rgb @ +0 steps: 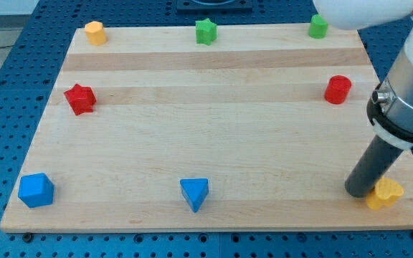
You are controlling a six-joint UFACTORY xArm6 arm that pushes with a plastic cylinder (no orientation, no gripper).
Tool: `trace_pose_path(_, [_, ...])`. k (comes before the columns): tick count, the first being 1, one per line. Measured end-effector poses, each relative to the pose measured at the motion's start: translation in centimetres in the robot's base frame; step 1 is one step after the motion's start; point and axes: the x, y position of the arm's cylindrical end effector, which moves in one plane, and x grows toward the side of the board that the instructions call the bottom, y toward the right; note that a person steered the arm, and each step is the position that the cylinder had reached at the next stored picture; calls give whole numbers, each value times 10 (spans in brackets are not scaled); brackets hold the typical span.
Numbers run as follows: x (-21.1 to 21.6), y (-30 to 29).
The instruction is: Push the green star downwards of the board
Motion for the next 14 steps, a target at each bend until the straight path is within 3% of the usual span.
trace_pose_path(3, [-180,-112])
trace_pose_path(6, [-378,-128])
trace_pose_path(11, [-371,-249])
trace_pose_path(14, [-321,-252])
